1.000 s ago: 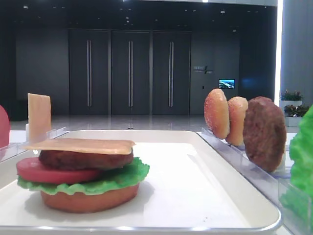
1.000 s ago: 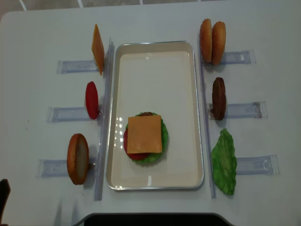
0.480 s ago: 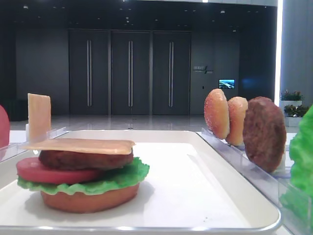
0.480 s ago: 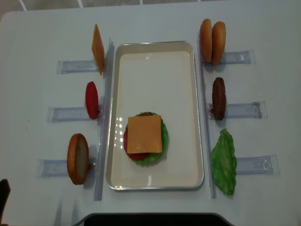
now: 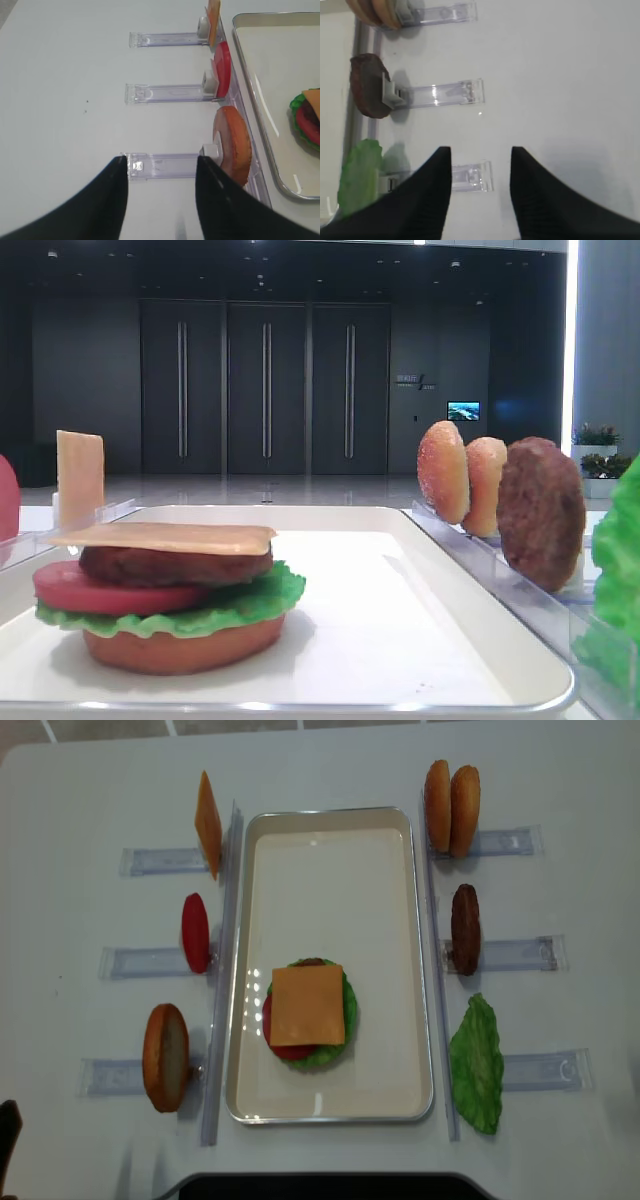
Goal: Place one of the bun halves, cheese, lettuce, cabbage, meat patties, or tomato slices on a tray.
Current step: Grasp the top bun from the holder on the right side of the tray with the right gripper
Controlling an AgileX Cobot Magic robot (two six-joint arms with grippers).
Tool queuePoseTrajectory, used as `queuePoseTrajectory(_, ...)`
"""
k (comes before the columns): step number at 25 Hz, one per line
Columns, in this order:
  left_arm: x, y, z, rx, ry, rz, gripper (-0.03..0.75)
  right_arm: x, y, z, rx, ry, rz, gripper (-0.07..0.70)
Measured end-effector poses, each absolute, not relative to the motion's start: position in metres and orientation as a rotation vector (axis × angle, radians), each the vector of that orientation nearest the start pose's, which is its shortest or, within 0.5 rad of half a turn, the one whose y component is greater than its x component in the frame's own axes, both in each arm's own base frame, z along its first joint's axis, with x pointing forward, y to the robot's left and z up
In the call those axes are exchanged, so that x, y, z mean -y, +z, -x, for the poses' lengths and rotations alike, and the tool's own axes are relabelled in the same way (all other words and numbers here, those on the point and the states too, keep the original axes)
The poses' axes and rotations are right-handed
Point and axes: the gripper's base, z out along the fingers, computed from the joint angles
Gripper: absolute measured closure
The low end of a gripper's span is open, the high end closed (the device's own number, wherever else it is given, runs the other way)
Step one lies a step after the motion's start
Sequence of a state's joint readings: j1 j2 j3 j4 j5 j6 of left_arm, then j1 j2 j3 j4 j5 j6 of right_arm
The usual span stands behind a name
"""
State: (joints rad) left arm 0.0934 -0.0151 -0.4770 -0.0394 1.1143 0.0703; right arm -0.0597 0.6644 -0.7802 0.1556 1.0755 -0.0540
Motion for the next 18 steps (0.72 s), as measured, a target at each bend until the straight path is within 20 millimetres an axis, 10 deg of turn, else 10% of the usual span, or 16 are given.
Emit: queuePoseTrajectory(18, 0.004, 0.267, 0.007, -2.105, 0.051, 0.021, 0.370, 0.000, 0.343, -0.279, -2.683, 0.211, 0.049, 0.358)
